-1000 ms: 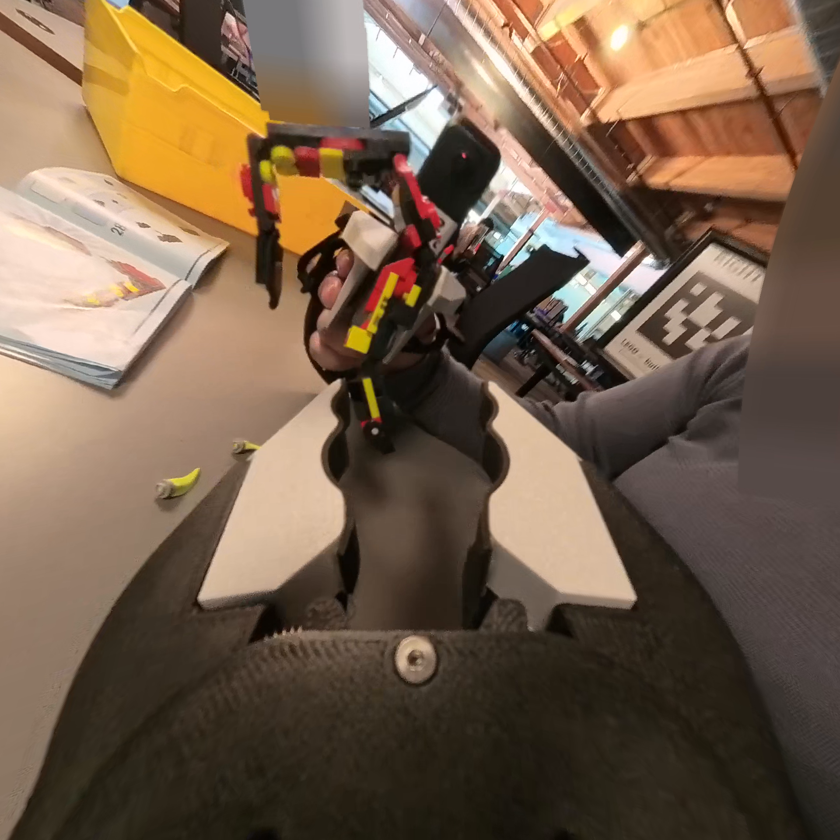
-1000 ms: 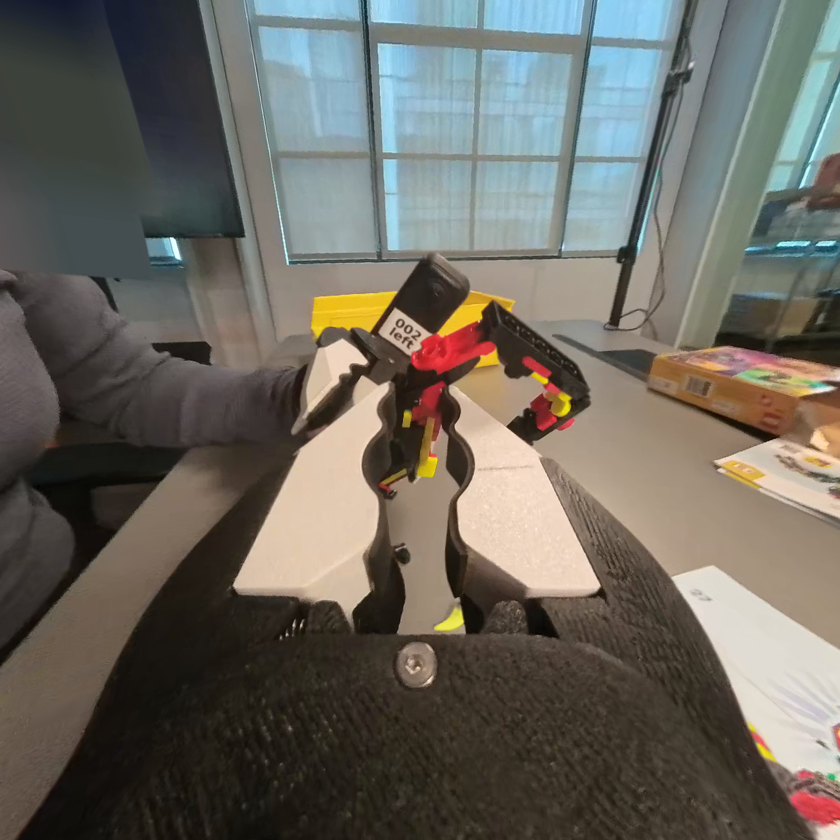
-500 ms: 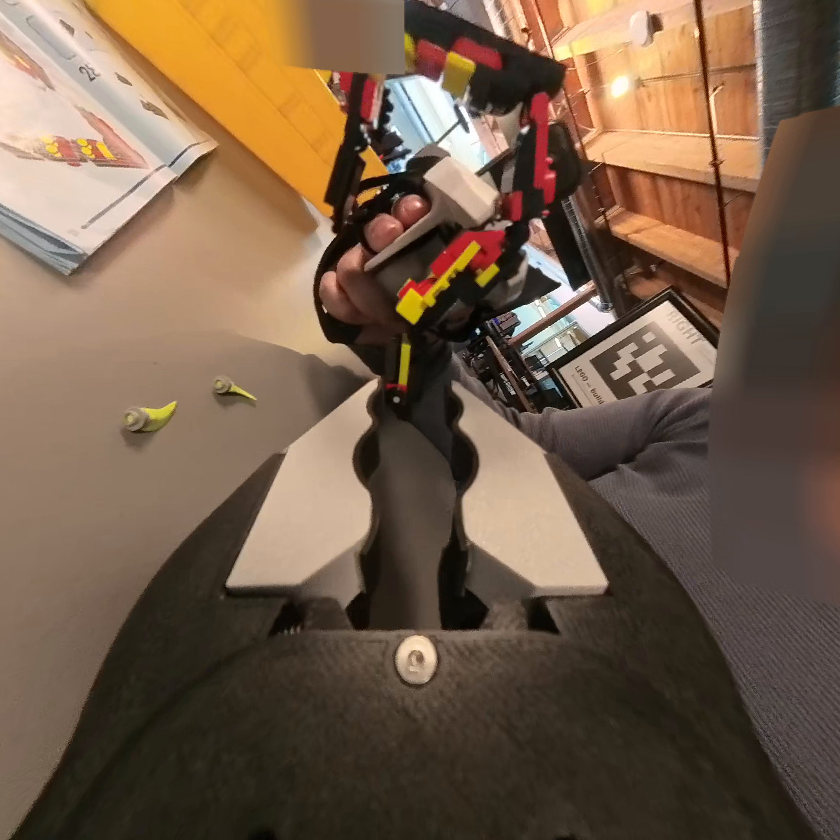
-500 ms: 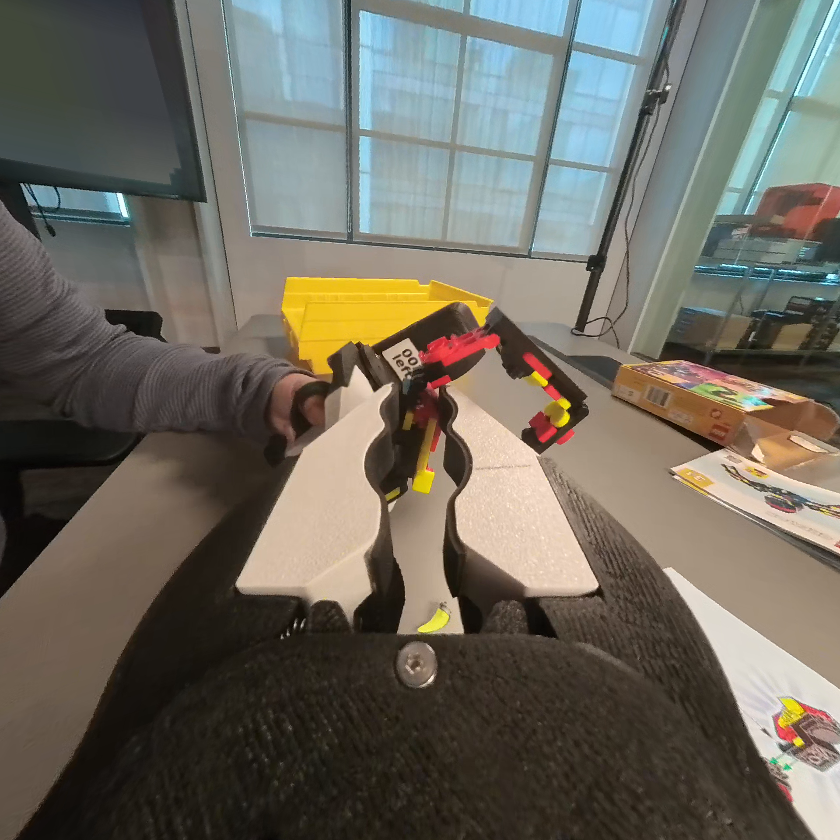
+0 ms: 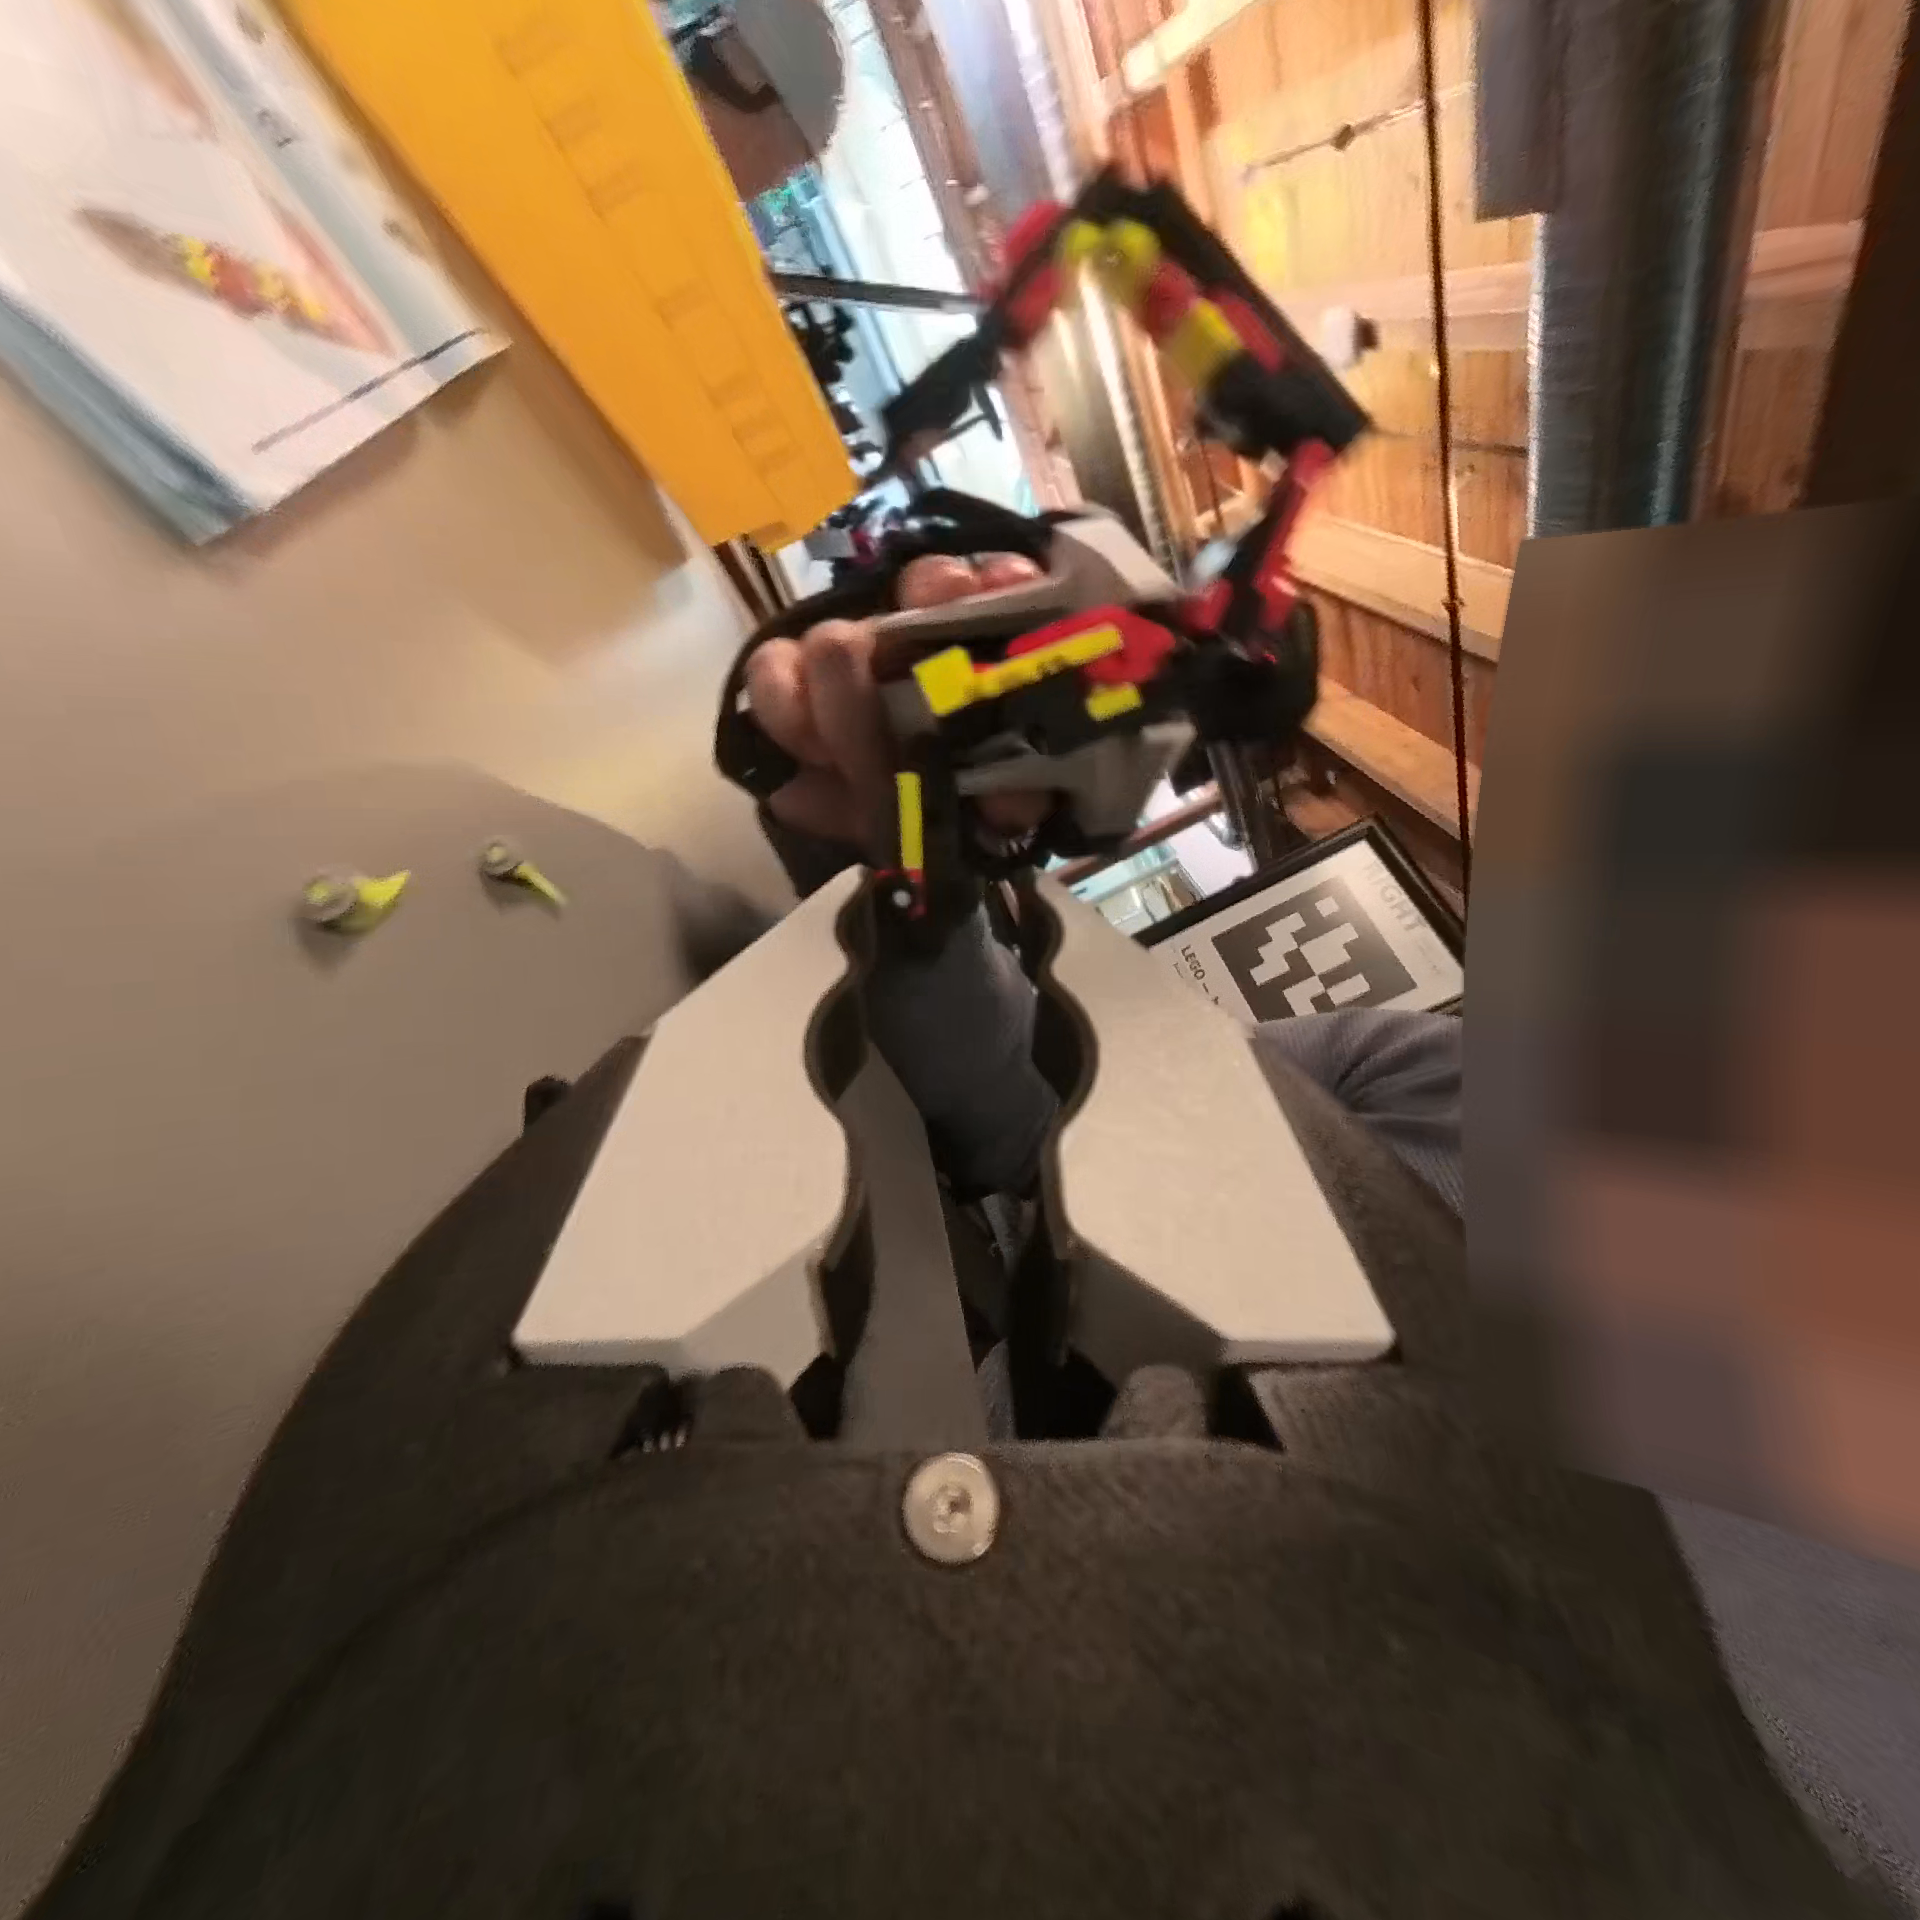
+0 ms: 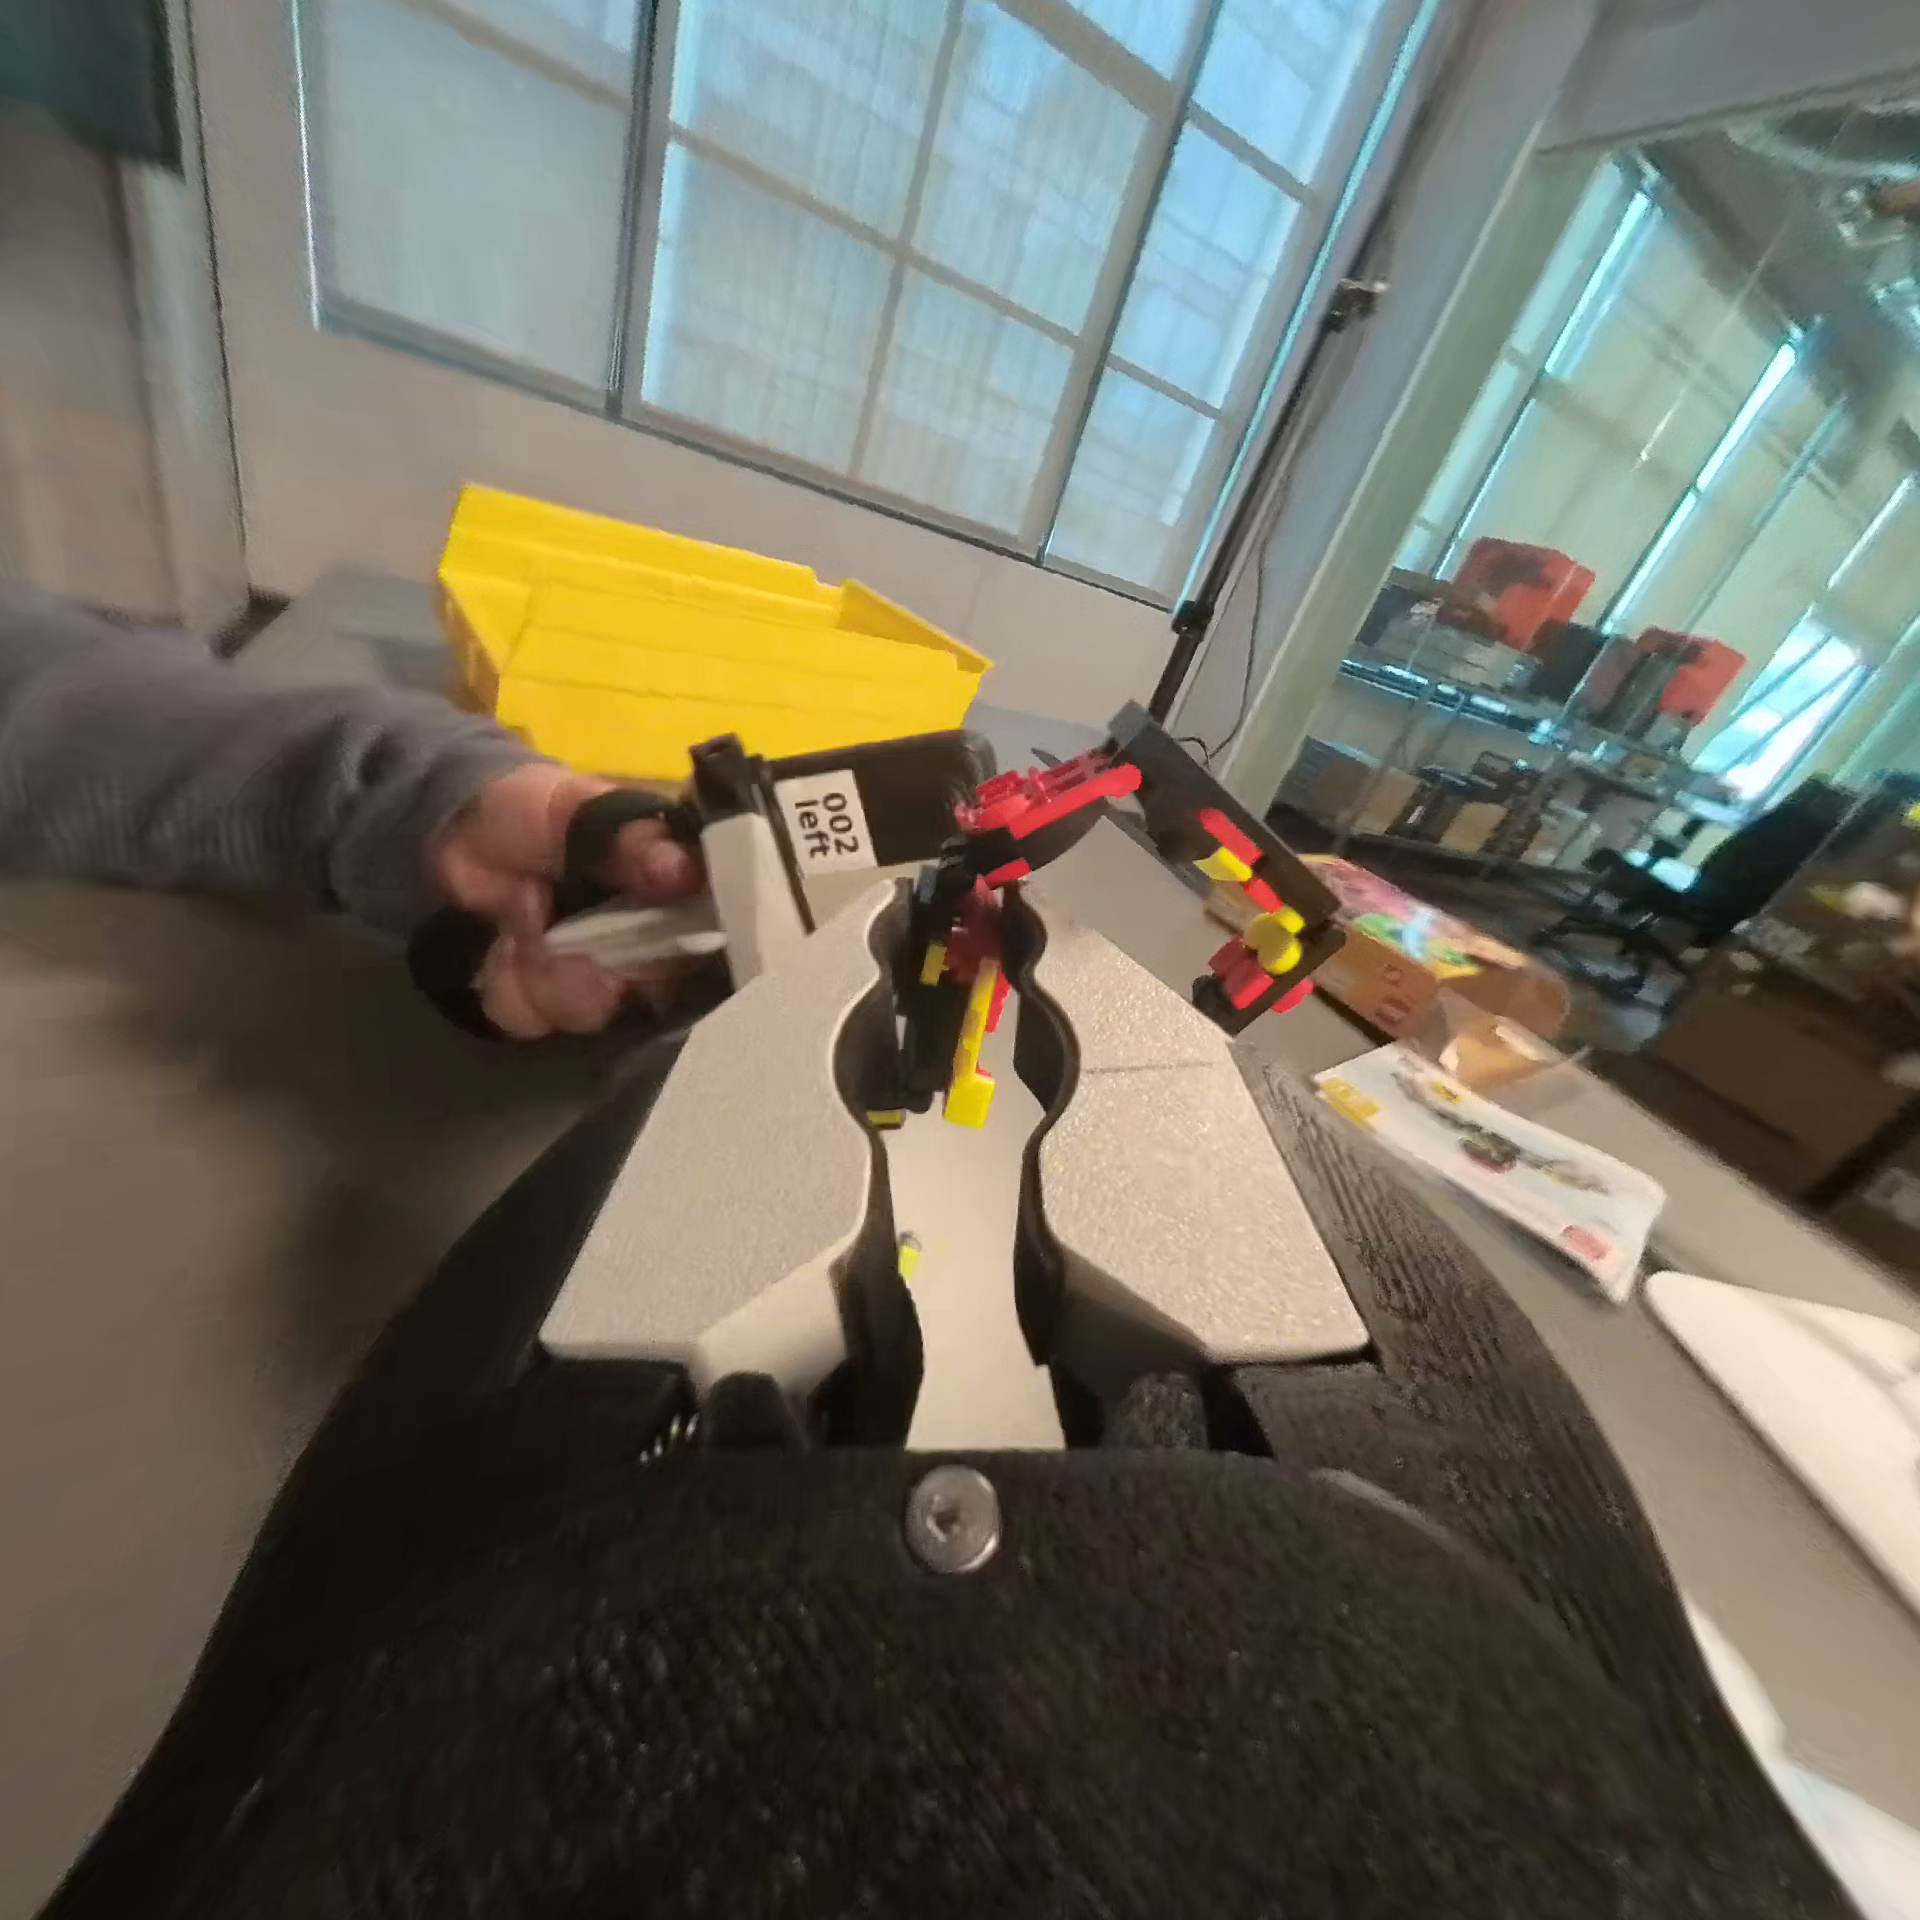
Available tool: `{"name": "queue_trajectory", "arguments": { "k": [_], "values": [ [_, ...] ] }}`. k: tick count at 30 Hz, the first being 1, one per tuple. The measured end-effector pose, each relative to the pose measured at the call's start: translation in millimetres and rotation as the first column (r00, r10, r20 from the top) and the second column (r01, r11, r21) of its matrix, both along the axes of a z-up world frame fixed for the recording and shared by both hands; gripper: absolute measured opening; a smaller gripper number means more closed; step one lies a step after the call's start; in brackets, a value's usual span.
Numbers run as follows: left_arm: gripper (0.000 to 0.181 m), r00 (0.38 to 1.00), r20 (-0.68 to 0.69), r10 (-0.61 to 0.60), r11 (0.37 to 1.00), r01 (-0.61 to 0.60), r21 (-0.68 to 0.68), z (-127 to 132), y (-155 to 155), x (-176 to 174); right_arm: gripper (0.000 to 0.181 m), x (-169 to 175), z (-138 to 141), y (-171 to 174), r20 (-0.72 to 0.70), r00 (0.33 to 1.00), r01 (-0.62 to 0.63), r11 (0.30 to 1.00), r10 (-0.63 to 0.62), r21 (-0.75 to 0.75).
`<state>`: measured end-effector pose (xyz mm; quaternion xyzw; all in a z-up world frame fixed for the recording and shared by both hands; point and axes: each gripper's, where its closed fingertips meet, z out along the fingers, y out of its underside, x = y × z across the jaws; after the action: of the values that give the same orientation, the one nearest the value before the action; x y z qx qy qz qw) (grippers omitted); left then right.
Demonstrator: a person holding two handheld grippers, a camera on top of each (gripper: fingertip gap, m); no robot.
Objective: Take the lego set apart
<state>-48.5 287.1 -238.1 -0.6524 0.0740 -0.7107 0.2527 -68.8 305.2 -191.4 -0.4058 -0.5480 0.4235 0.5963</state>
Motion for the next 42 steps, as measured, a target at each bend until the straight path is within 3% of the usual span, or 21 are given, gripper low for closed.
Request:
{"name": "queue_trajectory", "arguments": {
  "k": [3,7,9,11,15,17,20,22,24,26,28,30,32,37,40,42],
  "values": [
    [0.042,0.998,-0.063,0.007,0.978,0.007,0.208,13,-6,-3,0.015,8,8,12,-0.08,0.994,-0.09,0.957,0.071,-0.274],
    [0.048,0.952,-0.236,0.197,0.854,-0.049,0.517,19,-3,-10,0.014,20,17,14,-0.231,0.94,-0.337,0.766,0.249,-0.548],
    [0.046,0.966,-0.151,0.211,0.831,-0.095,0.549,33,-5,-12,0.014,22,20,6,-0.276,0.906,-0.424,0.703,0.322,-0.571],
    [0.044,0.978,-0.048,0.203,0.817,-0.142,0.559,47,-7,-15,0.015,23,21,-8,-0.311,0.846,-0.528,0.597,0.434,-0.604],
    [0.038,0.989,0.08,0.122,0.846,-0.145,0.512,58,-14,-19,0.014,26,23,-32,-0.373,0.721,-0.663,0.426,0.583,-0.616],
    [0.035,0.989,0.134,0.07,0.864,-0.127,0.488,63,-18,-17,0.014,20,17,-34,-0.338,0.741,-0.641,0.461,0.58,-0.613],
    [0.031,0.987,0.098,0.126,0.84,-0.159,0.519,60,-14,-15,0.015,8,6,-29,-0.242,0.823,-0.546,0.602,0.514,-0.583],
    [0.031,0.967,0.01,0.253,0.754,-0.204,0.625,58,-9,-18,0.014,10,9,-31,-0.244,0.819,-0.553,0.598,0.52,-0.581],
    [0.031,0.919,-0.101,0.381,0.619,-0.173,0.766,57,-9,-23,0.014,15,15,-31,-0.298,0.782,-0.595,0.516,0.547,-0.615],
    [0.034,0.808,-0.197,0.555,0.441,-0.085,0.894,54,-5,-29,0.014,17,15,-29,-0.34,0.75,-0.615,0.41,0.567,-0.674],
    [0.044,0.658,-0.219,0.72,0.246,0.053,0.968,52,-2,-35,0.015,18,14,-31,-0.385,0.705,-0.634,0.285,0.596,-0.719],
    [0.047,0.53,-0.226,0.818,0.132,0.209,0.969,44,2,-36,0.014,16,9,-35,-0.397,0.671,-0.621,0.183,0.626,-0.762],
    [0.048,0.486,-0.257,0.835,0.116,0.301,0.946,32,4,-29,0.014,13,2,-43,-0.378,0.647,-0.601,0.138,0.662,-0.787],
    [0.042,0.514,-0.32,0.796,0.148,0.348,0.926,18,1,-17,0.014,11,-4,-59,-0.335,0.602,-0.579,0.107,0.725,-0.808],
    [0.034,0.525,-0.297,0.798,0.114,0.351,0.929,21,-2,-14,0.014,9,-7,-60,-0.322,0.605,-0.565,0.108,0.729,-0.818],
    [0.025,0.489,-0.261,0.832,0.079,0.36,0.929,24,0,-17,0.013,8,-8,-60,-0.314,0.613,-0.558,0.116,0.725,-0.822]
  ]
}}
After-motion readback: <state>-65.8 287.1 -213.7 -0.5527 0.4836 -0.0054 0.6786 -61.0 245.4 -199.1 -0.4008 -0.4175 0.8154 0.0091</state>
